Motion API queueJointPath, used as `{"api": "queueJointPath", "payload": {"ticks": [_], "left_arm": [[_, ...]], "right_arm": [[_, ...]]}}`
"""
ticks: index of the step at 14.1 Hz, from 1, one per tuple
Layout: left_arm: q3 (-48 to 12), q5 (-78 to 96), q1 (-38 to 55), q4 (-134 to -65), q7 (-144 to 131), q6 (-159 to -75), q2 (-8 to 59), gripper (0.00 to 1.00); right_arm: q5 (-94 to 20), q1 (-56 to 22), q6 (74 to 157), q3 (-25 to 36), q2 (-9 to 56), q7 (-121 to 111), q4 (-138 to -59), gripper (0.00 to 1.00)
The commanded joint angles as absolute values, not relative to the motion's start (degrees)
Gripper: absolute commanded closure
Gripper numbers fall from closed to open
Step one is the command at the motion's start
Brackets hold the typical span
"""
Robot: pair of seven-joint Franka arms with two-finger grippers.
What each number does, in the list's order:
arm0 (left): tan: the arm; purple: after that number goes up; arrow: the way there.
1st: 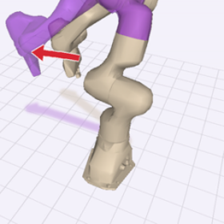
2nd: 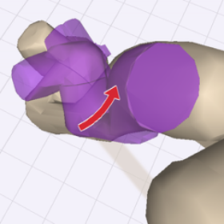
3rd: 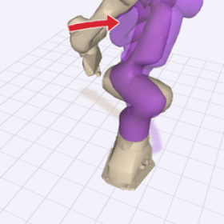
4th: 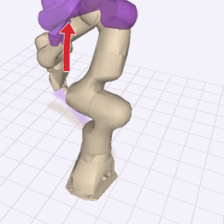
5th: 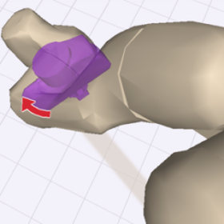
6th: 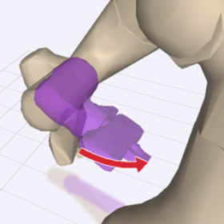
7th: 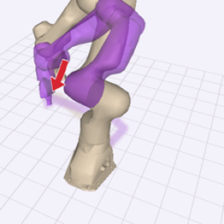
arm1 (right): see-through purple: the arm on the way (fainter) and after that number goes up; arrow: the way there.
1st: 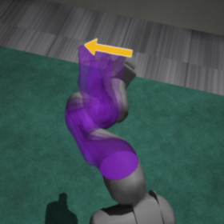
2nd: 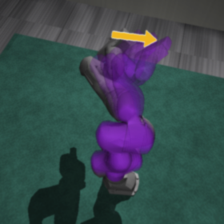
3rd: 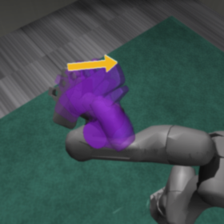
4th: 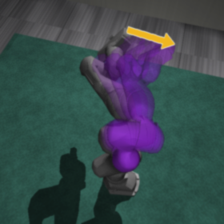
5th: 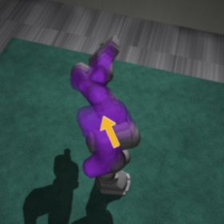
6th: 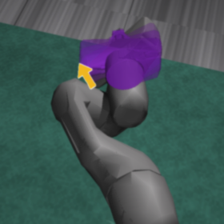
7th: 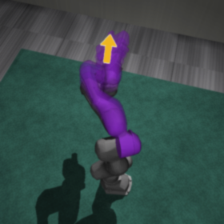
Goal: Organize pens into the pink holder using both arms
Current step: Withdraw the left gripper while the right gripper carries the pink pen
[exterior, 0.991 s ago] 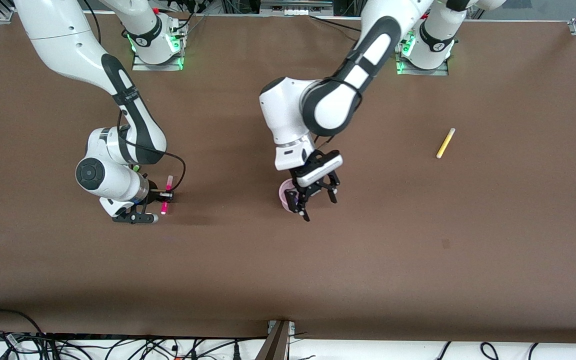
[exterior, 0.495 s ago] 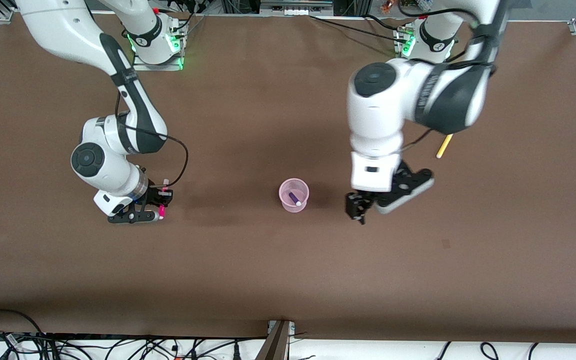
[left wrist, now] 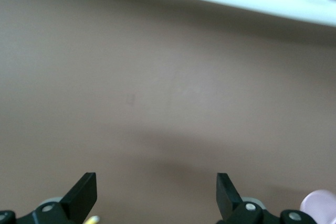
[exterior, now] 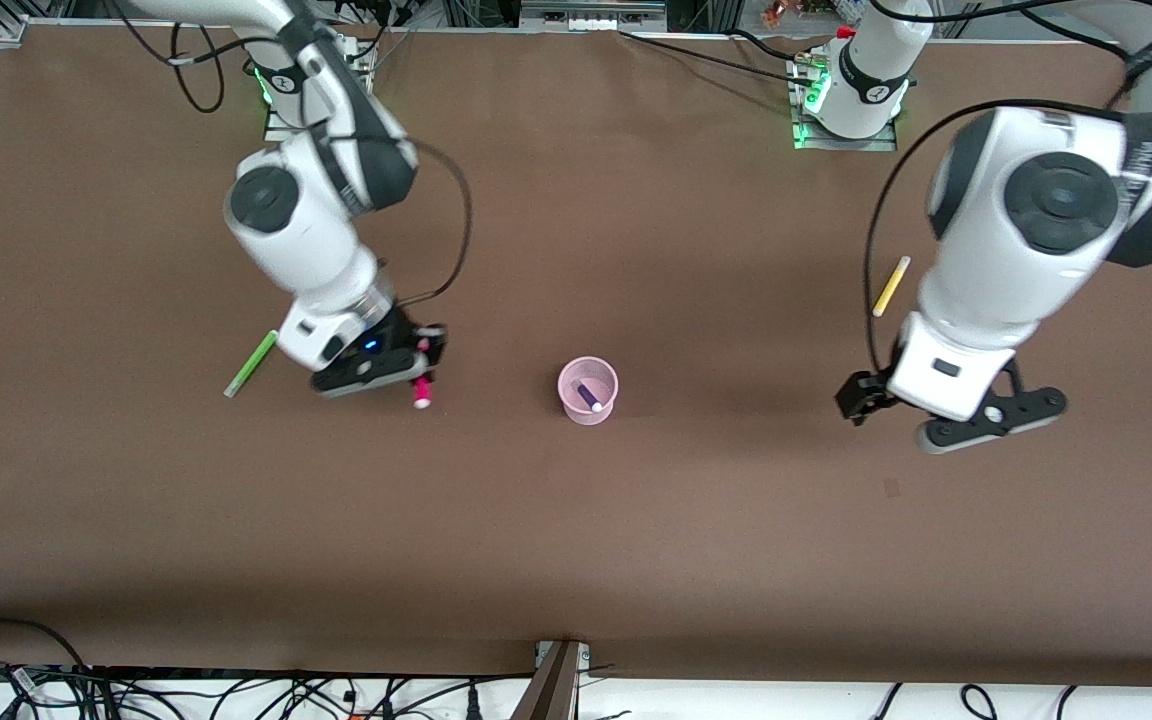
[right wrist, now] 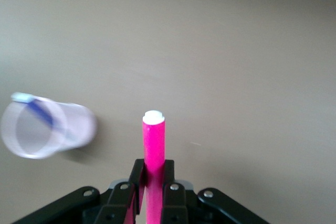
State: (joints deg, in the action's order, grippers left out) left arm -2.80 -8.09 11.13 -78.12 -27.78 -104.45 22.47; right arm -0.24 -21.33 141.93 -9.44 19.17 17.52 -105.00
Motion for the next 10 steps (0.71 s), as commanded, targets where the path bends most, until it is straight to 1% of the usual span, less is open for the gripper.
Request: {"api": "queueJointPath", "payload": {"ticks": [1, 5, 8, 10], "left_arm": [[-3.6, -5.4, 7.3, -83.5, -17.7, -103.3, 18.0, 0.00], [-3.7, -4.6, 3.2, -88.7, -10.6, -104.6, 14.3, 0.00], [-3.6, -3.3, 1.3, -95.1, -6.8, -108.6, 9.0, 0.00], [-3.6, -1.4, 0.1, -95.9, -6.2, -109.7, 7.6, 0.00]], "right_arm": [[5.8, -25.5, 145.3, -9.3, 20.1, 28.1, -103.0, 1.00], [13.3, -29.3, 145.8, -9.3, 25.1, 38.4, -95.1, 1.00], [18.1, -31.5, 145.7, -9.1, 31.9, 44.4, -87.0, 1.00], [24.2, -32.3, 146.1, -9.0, 36.5, 48.4, -83.1, 1.00]]}}
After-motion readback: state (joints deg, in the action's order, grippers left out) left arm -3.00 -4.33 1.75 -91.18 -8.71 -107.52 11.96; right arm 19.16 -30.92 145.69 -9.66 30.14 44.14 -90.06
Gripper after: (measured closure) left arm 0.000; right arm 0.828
